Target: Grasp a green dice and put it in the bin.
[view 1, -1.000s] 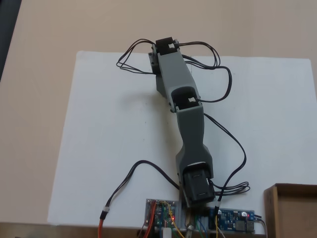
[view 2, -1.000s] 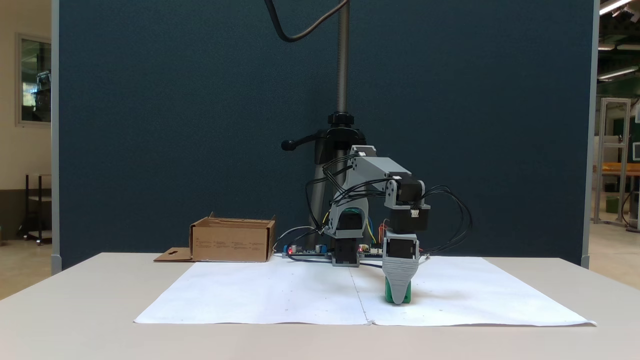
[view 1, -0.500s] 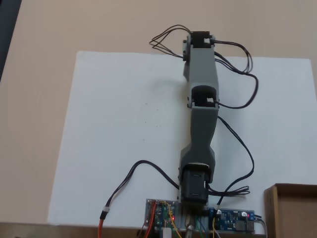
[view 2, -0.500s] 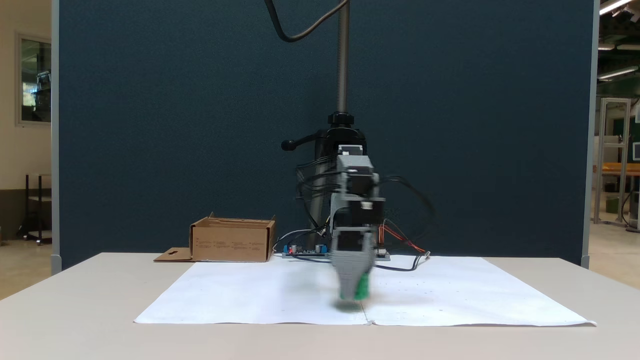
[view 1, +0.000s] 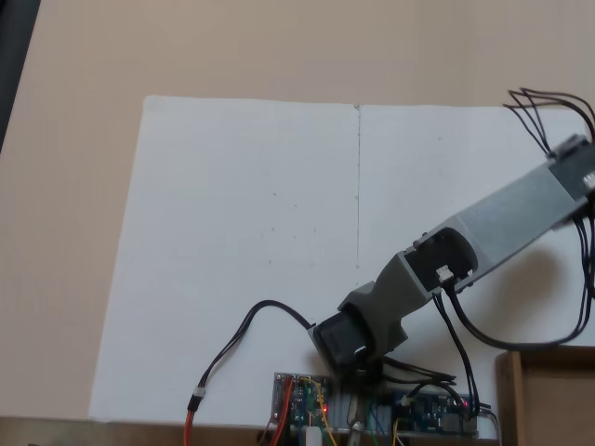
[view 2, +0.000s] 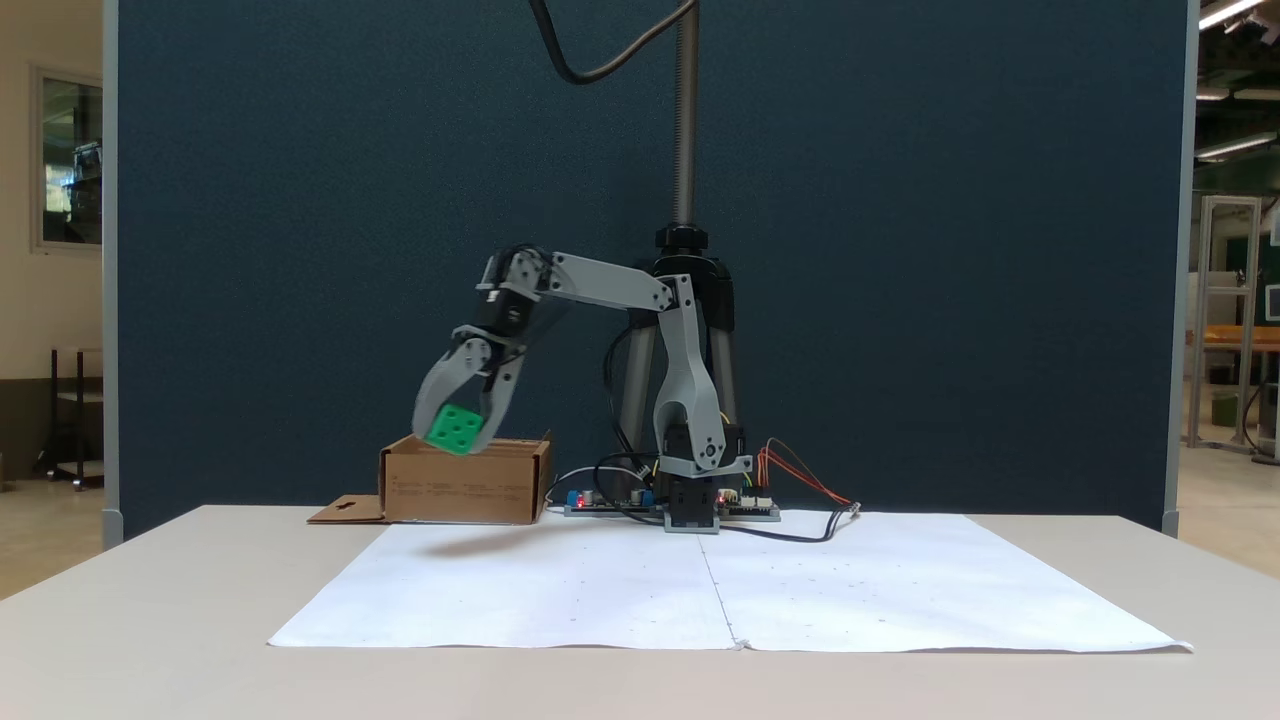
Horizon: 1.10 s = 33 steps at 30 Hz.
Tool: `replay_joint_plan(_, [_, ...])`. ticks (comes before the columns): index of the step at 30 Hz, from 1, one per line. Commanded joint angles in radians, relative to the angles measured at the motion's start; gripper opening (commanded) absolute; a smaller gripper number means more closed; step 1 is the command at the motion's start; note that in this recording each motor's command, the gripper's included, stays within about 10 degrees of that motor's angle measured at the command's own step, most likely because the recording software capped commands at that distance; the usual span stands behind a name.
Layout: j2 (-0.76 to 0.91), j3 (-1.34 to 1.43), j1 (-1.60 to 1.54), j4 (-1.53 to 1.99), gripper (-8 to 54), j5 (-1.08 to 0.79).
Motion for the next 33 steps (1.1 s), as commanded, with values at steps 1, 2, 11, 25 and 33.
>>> replay_joint_plan(1, [0.043, -0.055, 0.121, 0.009, 11.8, -0.124])
replay_joint_plan(2, [0.043, -0.055, 0.167, 0.009, 11.8, -0.147])
replay_joint_plan(11, [0.043, -0.084, 0.676, 0.055, 11.8, -0.347])
replay_joint_plan(25, [0.028, -0.084, 0.741, 0.305, 30.6, -0.436])
replay_joint_plan(33, [-0.005, -0.092, 0.706, 0.264, 45.5, -0.434])
